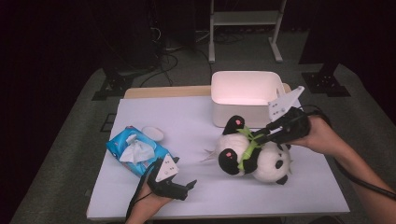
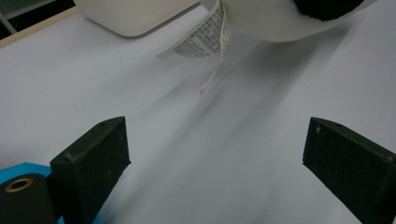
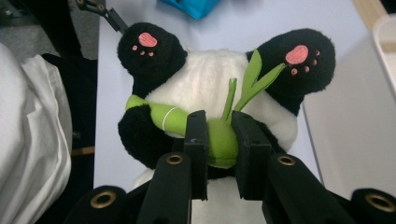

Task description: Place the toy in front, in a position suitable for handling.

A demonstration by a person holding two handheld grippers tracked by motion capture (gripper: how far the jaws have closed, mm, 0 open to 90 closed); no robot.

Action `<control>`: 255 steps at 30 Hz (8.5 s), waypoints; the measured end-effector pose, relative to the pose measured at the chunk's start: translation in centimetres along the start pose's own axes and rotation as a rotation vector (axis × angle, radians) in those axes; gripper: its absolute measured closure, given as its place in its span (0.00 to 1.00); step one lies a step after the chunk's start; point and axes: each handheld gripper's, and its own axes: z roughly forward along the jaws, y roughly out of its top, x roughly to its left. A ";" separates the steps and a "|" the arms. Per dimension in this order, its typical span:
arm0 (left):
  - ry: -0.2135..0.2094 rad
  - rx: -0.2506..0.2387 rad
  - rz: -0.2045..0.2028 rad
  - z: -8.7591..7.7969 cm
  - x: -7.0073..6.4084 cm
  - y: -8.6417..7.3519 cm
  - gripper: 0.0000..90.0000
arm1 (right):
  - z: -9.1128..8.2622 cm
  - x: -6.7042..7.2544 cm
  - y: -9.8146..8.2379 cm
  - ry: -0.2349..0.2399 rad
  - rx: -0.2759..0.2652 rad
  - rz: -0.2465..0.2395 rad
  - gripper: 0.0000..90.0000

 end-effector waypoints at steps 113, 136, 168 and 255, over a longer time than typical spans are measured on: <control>-0.116 0.360 0.220 -5.3 13.5 0.5 0.56 | 10.0 1.4 -4.4 0.013 -0.039 0.079 0.33; -0.137 0.356 0.263 -5.4 12.4 1.7 0.99 | 10.1 1.5 -4.5 0.005 -0.046 0.077 0.30; -0.396 0.218 0.354 -4.5 6.2 12.9 0.99 | 9.9 1.3 -4.5 0.032 -0.053 0.091 0.31; -0.470 0.255 0.302 0.8 4.9 10.9 0.47 | 7.3 2.0 -7.8 -0.034 -0.127 0.079 0.96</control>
